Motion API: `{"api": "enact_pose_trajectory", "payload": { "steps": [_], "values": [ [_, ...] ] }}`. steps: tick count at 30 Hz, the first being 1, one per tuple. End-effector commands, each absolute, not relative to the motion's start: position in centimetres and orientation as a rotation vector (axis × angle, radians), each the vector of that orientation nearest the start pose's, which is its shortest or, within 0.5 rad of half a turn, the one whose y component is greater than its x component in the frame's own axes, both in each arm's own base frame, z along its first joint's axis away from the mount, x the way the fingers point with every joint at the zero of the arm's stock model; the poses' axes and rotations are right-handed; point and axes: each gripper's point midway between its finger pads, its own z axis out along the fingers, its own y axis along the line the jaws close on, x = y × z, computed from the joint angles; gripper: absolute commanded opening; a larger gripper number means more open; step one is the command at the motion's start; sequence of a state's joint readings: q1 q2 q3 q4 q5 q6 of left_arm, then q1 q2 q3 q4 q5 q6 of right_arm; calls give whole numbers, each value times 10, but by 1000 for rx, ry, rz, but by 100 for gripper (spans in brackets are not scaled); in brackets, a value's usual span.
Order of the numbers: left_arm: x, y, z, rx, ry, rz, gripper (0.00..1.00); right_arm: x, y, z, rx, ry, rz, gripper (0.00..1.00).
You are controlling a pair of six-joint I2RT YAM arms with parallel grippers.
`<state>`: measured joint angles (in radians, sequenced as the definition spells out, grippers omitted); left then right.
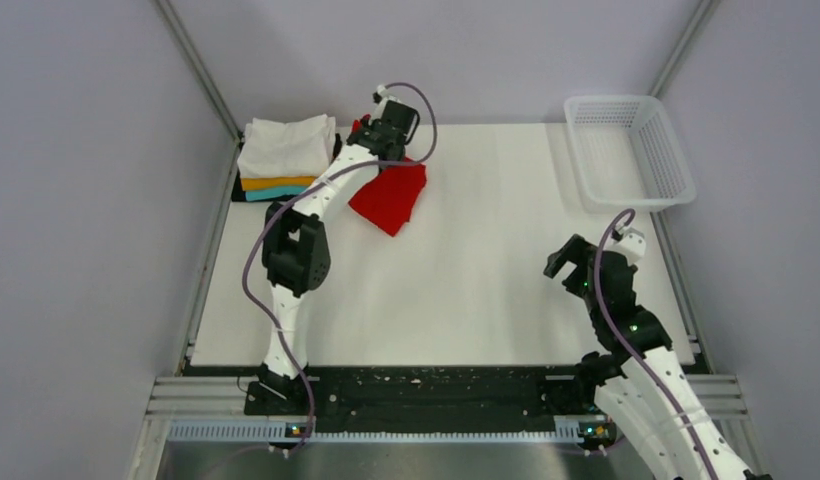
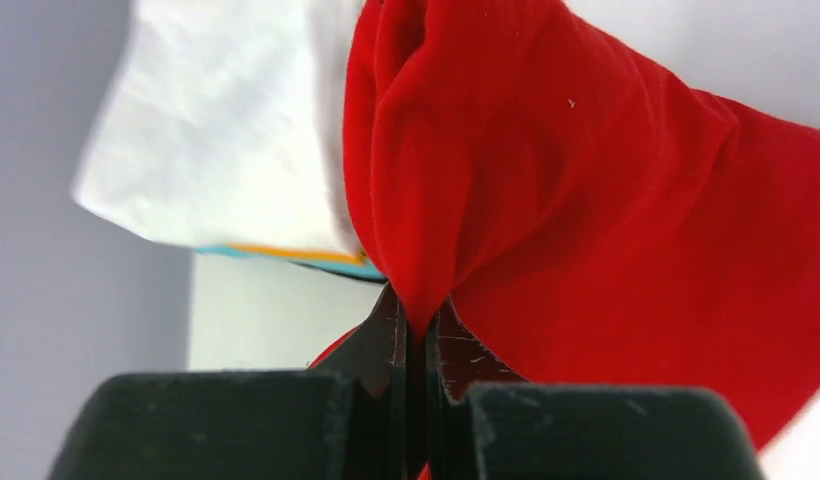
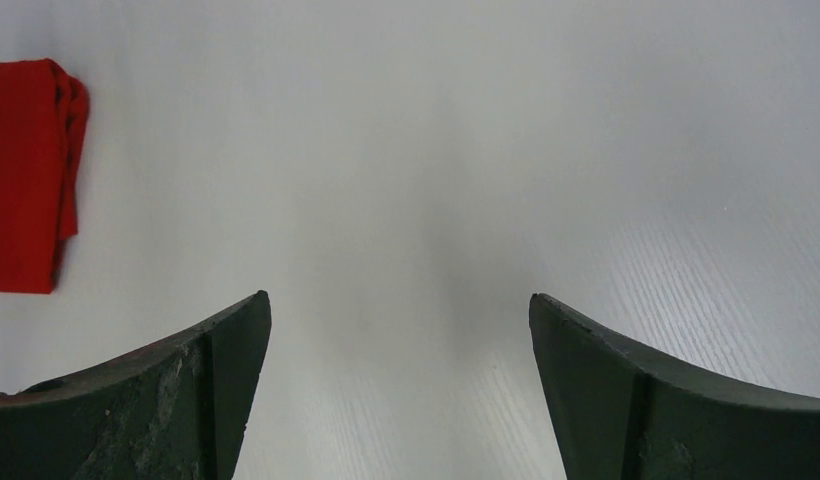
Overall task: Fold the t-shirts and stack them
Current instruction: Put the neatly folded tshirt into the corner of the board with the left arm
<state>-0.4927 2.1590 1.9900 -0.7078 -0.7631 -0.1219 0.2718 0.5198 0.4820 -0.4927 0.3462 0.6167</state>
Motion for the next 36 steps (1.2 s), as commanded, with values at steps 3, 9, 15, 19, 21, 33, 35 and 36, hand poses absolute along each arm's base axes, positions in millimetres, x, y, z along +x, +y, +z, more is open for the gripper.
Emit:
{"api": "enact_pose_trajectory", "payload": {
  "steps": [3, 9, 15, 19, 21, 33, 35, 36],
  "values": [
    [549, -88, 286, 106, 1964, 732, 0, 242, 22, 141, 562, 1987, 140, 99],
    [556, -58, 340, 88, 1870, 793, 0, 243, 22, 134, 559, 2018, 125, 99],
    [551, -35, 383, 28, 1805, 778, 0, 244, 22, 134, 559, 2021, 124, 99],
    [543, -33, 401, -1, 1783, 670, 0, 244, 22, 133, 559, 2023, 122, 99],
    [542, -30, 405, -16, 1781, 637, 0, 244, 22, 134, 559, 2022, 123, 99],
    [574, 26, 330, -100, 1946, 505, 0, 243, 20, 133, 561, 2045, 94, 99],
    [584, 40, 314, -115, 1965, 485, 0, 244, 19, 132, 563, 2054, 84, 99],
    [589, 48, 305, -121, 1973, 490, 0, 244, 19, 130, 564, 2066, 76, 99]
  ]
}}
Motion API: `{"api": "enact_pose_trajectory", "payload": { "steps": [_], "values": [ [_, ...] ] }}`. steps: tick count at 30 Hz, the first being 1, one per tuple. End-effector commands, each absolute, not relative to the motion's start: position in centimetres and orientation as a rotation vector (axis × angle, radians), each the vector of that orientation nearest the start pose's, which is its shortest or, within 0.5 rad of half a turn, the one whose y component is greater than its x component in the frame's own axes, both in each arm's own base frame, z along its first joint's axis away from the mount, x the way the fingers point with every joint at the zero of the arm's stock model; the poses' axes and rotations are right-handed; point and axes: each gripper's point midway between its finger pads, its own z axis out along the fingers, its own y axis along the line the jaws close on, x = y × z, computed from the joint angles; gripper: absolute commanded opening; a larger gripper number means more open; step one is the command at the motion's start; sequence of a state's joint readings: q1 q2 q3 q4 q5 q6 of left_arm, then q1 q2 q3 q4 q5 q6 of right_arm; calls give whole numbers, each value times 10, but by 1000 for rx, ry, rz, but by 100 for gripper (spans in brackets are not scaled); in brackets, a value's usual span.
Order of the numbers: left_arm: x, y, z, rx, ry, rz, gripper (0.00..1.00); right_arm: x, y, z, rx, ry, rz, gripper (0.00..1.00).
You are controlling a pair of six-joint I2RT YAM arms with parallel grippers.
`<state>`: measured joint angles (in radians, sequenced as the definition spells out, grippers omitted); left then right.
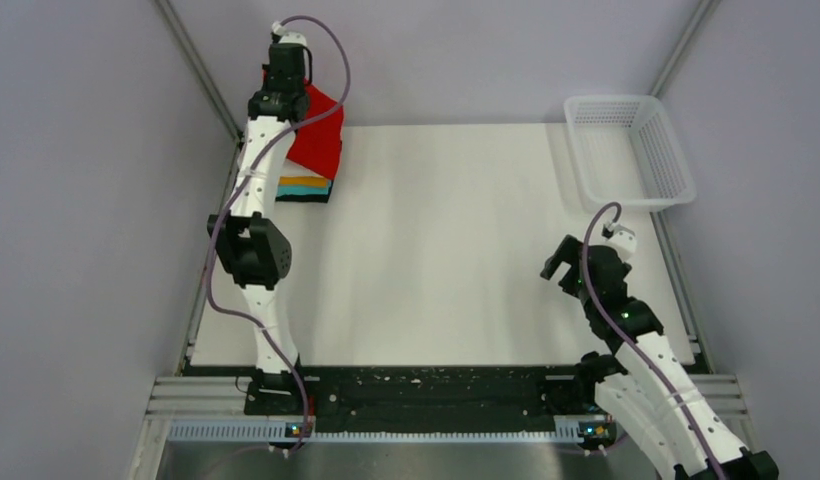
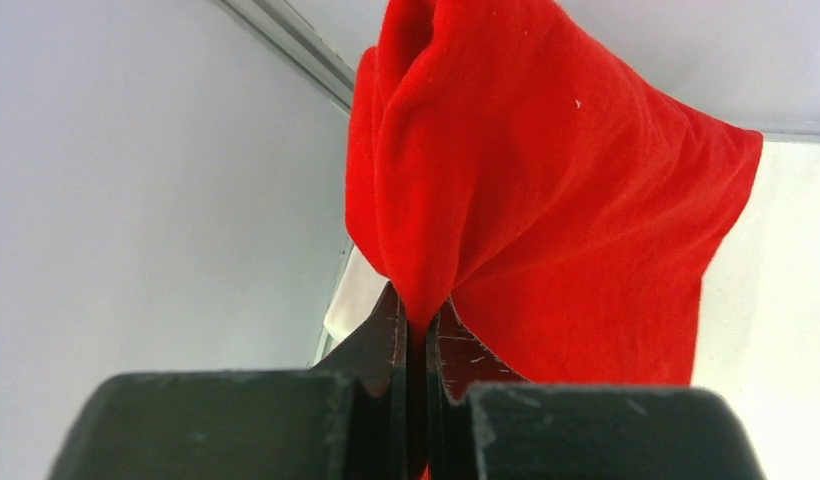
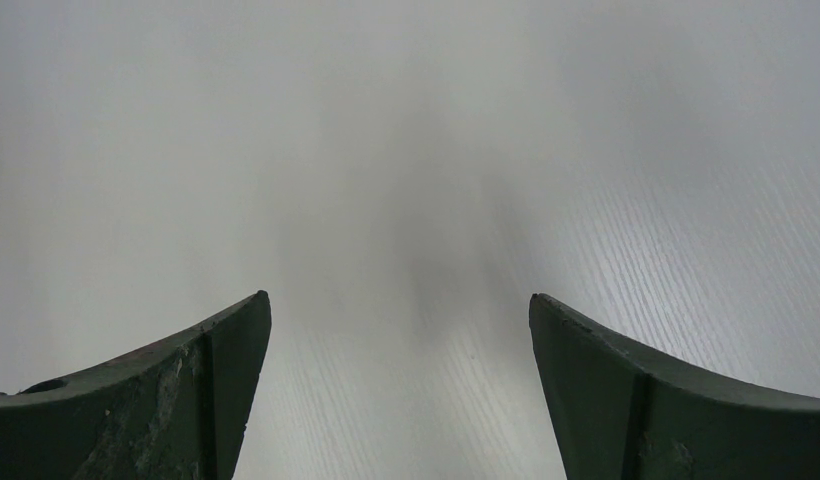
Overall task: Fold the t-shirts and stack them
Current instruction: Put the neatly folded tshirt into the corner of the board with the left arm, then reset both arms
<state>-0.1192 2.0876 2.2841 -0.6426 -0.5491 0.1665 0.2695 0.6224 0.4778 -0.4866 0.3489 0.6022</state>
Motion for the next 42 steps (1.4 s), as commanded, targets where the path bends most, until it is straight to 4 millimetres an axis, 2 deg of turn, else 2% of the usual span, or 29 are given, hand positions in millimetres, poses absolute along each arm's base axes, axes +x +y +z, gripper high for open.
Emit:
{"api": "enact_pose_trajectory", "payload": {
  "steps": [1, 3, 4, 5, 8, 12, 13, 17, 18, 22, 24, 27, 32, 35, 36, 37, 40, 42],
  "values": [
    [592, 60, 297, -135, 1982, 512, 0, 243, 18, 128, 564, 2074, 66, 99],
    [599, 76, 281, -139, 2003, 529, 0, 243, 16, 125, 569, 2091, 45, 99],
    [600, 94, 272, -159, 2018, 535, 0, 242, 16, 124, 570, 2100, 35, 99],
    [602, 104, 265, -173, 2029, 524, 0, 242, 15, 123, 571, 2108, 28, 99],
    [606, 126, 247, -221, 2046, 476, 2, 242, 14, 122, 572, 2132, 3, 99],
    [612, 150, 230, -268, 2031, 464, 22, 239, 12, 119, 569, 2164, -20, 99],
    [612, 157, 226, -284, 2032, 473, 31, 239, 12, 119, 566, 2170, -26, 99],
    [609, 171, 220, -381, 2022, 465, 80, 239, 11, 120, 567, 2175, -40, 99],
    [608, 171, 224, -406, 2010, 452, 97, 239, 11, 121, 564, 2177, -40, 99],
    [600, 167, 249, -545, 1939, 390, 99, 238, 11, 123, 561, 2174, -34, 99],
    [590, 156, 266, -583, 1929, 310, 99, 238, 13, 126, 562, 2162, -18, 99],
    [572, 123, 287, -564, 1922, 152, 99, 238, 13, 133, 560, 2134, 0, 99],
    [522, 78, 321, -544, 1842, 96, 99, 237, 13, 147, 574, 2055, 52, 99],
    [478, 45, 314, -535, 1876, 47, 99, 233, 14, 147, 571, 2035, 77, 99],
    [463, 35, 304, -538, 1895, 21, 99, 231, 14, 145, 579, 2032, 83, 99],
    [442, 15, 308, -512, 1886, -31, 99, 230, 13, 143, 592, 2029, 87, 99],
    [387, -17, 266, -498, 1933, -126, 99, 229, 13, 144, 601, 2013, 94, 99],
    [352, -22, 224, -546, 1974, -178, 99, 228, 11, 148, 596, 2002, 90, 99]
  ]
}}
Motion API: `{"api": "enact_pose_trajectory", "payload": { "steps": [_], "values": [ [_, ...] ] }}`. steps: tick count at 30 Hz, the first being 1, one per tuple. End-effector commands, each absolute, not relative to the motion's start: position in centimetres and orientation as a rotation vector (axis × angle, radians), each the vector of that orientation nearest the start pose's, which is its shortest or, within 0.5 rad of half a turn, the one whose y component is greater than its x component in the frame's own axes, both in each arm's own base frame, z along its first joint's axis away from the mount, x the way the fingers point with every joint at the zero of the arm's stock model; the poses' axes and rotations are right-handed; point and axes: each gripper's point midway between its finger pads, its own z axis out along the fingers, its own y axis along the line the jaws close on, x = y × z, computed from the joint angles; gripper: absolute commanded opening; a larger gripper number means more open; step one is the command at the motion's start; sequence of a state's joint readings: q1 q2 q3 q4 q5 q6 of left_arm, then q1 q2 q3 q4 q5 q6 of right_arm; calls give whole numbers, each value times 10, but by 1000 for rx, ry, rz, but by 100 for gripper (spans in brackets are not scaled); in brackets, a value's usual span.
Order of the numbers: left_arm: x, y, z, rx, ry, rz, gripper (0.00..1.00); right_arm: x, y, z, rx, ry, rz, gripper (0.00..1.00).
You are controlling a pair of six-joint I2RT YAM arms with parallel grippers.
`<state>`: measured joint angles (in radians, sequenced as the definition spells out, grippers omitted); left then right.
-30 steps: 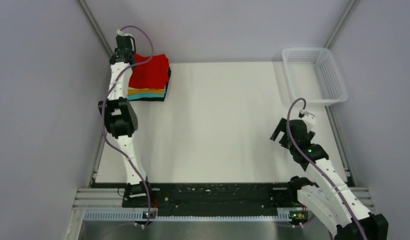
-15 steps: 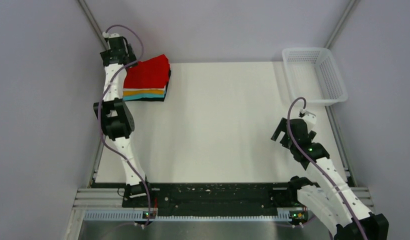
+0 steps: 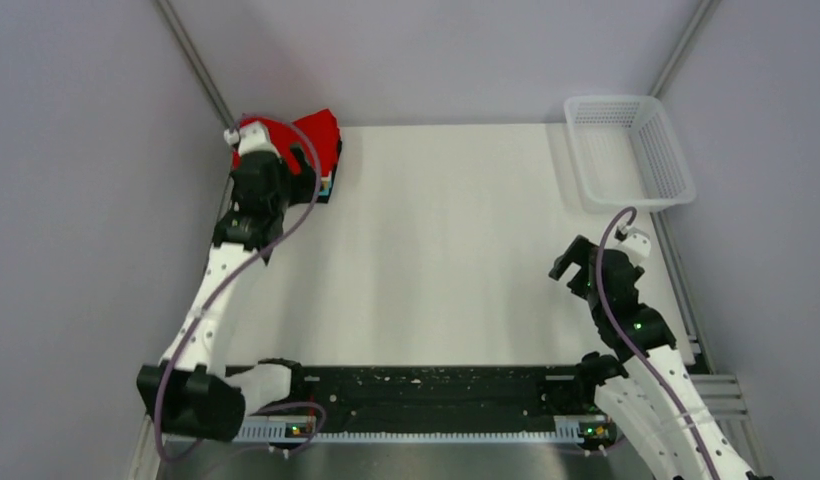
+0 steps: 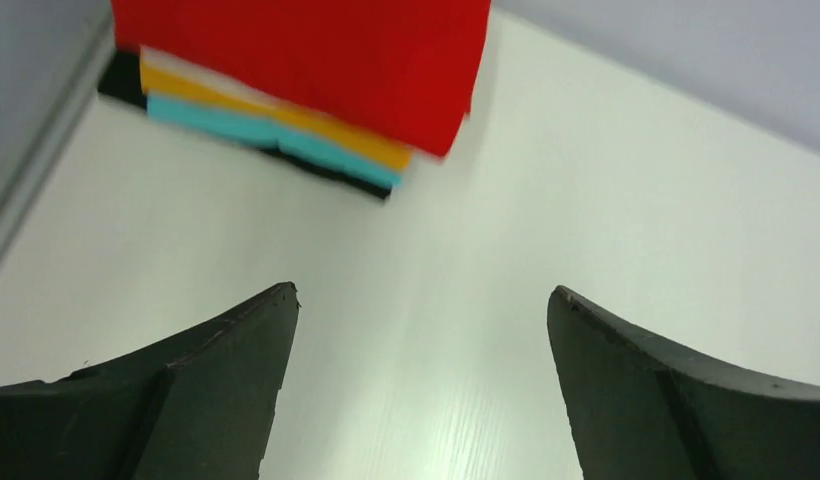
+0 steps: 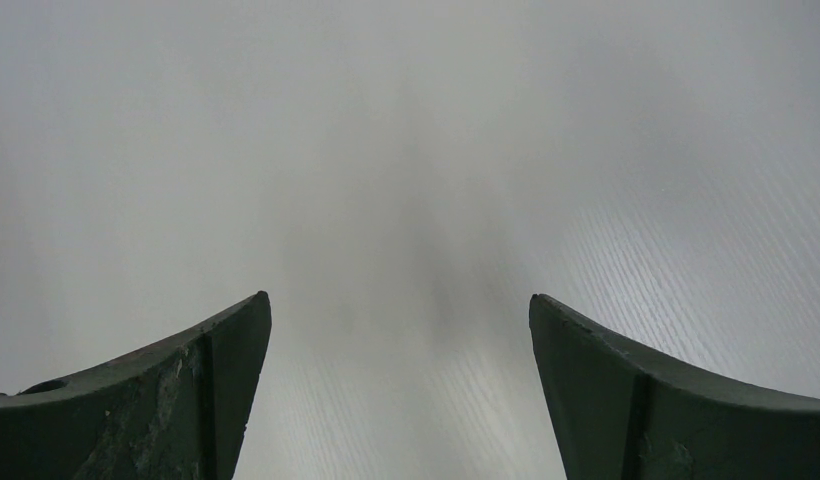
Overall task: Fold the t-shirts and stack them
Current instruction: Reset both arms
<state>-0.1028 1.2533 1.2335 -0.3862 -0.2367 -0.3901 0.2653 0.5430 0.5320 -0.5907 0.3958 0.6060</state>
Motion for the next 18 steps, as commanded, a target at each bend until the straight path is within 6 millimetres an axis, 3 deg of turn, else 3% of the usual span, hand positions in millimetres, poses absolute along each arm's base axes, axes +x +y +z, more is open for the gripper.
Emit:
{"api": "enact_pose_trajectory", "payload": {
  "steps": [1, 4, 7, 10, 18],
  "values": [
    [335, -23, 207, -568, 1991, -193, 99, 228, 10, 150, 597, 1997, 83, 99],
    [289, -17, 161, -644, 2046, -184, 99, 225, 8, 148, 609, 1997, 80, 99],
    [259, -19, 136, -672, 2069, -217, 99, 227, 9, 147, 613, 1986, 88, 99],
    [249, -18, 133, -700, 2028, -243, 99, 227, 9, 146, 609, 1990, 86, 99],
    [249, -15, 143, -713, 2015, -231, 99, 229, 10, 144, 599, 1992, 86, 99]
  ]
}}
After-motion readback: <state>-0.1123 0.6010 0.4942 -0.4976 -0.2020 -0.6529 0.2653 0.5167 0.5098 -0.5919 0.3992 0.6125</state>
